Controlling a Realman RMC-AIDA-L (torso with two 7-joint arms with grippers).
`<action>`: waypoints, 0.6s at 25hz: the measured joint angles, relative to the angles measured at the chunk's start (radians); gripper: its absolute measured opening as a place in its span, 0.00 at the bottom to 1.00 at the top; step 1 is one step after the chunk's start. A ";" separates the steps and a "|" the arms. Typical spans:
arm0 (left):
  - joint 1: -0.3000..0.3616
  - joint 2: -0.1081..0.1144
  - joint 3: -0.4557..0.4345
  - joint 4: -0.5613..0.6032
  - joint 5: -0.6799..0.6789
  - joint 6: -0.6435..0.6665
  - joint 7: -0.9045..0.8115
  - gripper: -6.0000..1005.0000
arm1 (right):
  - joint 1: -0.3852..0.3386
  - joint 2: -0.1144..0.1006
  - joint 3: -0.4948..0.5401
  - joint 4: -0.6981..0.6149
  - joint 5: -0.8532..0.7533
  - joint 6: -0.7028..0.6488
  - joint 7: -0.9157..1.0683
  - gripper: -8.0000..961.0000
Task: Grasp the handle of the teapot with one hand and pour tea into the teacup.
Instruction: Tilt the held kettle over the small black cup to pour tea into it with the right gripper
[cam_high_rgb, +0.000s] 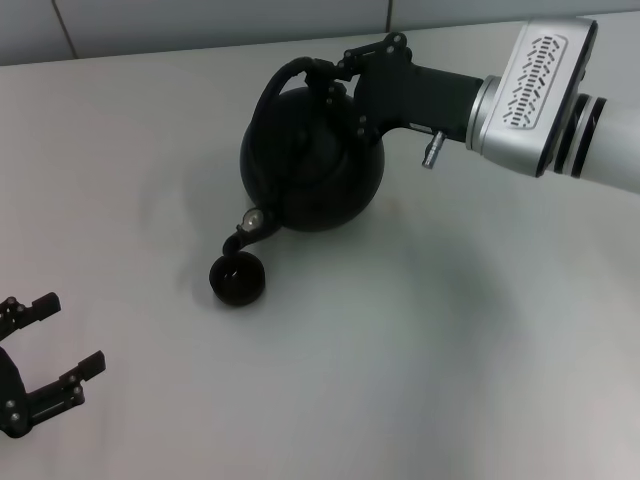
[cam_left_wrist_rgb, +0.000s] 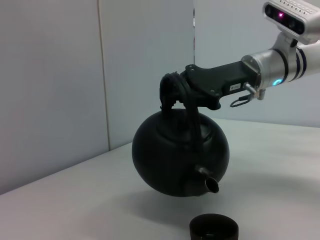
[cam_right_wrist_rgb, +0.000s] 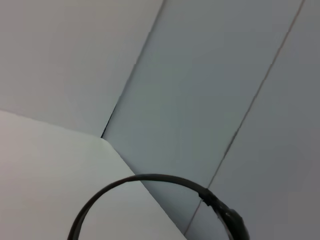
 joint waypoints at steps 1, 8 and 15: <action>0.001 0.000 0.000 0.000 0.000 0.000 0.000 0.80 | 0.000 0.000 0.000 0.000 0.000 0.000 0.000 0.08; 0.003 0.000 0.000 0.000 -0.001 -0.001 0.000 0.80 | 0.002 0.002 0.000 -0.001 0.006 0.001 -0.082 0.08; -0.001 -0.001 0.000 -0.004 -0.004 -0.001 0.000 0.80 | 0.009 0.002 0.000 -0.005 0.007 0.000 -0.180 0.08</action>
